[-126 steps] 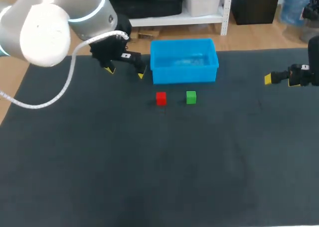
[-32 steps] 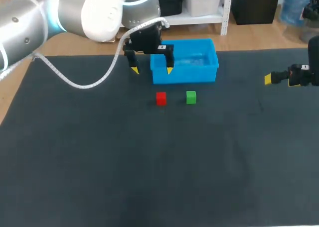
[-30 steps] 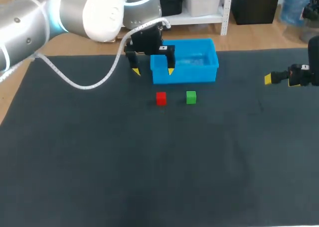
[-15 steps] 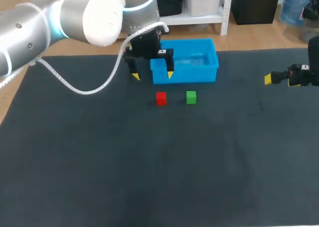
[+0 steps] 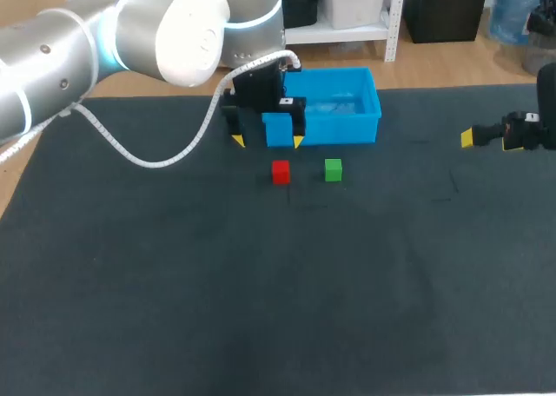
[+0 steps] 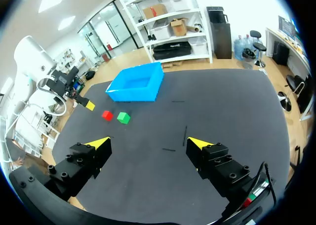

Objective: Use the left arm to pick the red cube and place it into the blue plastic box first, then use the right arm to grasp the green cube and put it into the same blue plastic box after the first action is fully finished.

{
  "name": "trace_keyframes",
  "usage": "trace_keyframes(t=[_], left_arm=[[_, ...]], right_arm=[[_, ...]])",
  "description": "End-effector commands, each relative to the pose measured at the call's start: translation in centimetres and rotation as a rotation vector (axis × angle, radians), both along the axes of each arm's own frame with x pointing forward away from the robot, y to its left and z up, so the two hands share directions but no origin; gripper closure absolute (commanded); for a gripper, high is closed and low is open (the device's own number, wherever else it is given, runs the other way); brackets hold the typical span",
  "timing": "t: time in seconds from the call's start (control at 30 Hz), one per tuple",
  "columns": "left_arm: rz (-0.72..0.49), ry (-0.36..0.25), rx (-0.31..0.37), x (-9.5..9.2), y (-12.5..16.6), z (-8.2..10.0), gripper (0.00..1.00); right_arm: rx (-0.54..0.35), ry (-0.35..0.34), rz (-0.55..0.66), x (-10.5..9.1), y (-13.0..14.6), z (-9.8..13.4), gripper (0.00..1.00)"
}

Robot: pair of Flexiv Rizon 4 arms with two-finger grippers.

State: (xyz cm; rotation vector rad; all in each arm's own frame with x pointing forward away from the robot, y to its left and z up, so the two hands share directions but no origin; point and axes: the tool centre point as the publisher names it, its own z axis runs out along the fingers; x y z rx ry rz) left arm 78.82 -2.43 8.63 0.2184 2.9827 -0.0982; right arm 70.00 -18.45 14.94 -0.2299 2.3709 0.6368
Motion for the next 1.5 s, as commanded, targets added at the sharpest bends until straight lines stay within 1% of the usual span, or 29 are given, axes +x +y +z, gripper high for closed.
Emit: trace_keyframes(t=[0.03,0.33,0.53,0.67,1.5], left_arm=[[-0.004,0.012,0.013,0.6,-0.5,-0.3,0.0],[-0.007,0.023,0.025,0.8,-0.9,-1.4,0.0],[0.001,0.04,0.034,0.7,-1.1,-2.4,0.0],[0.003,0.047,0.037,0.5,-1.2,-2.8,0.0],[0.044,0.085,0.069,0.2,-0.2,-5.3,0.0]], right_arm=[[-0.001,0.001,0.001,0.0,0.0,0.0,0.0],[-0.001,0.001,0.001,0.0,0.0,0.0,0.0],[-0.001,0.001,0.001,0.0,0.0,0.0,0.0],[-0.001,0.001,0.001,0.0,0.0,0.0,0.0],[-0.001,0.001,0.001,0.0,0.0,0.0,0.0]])
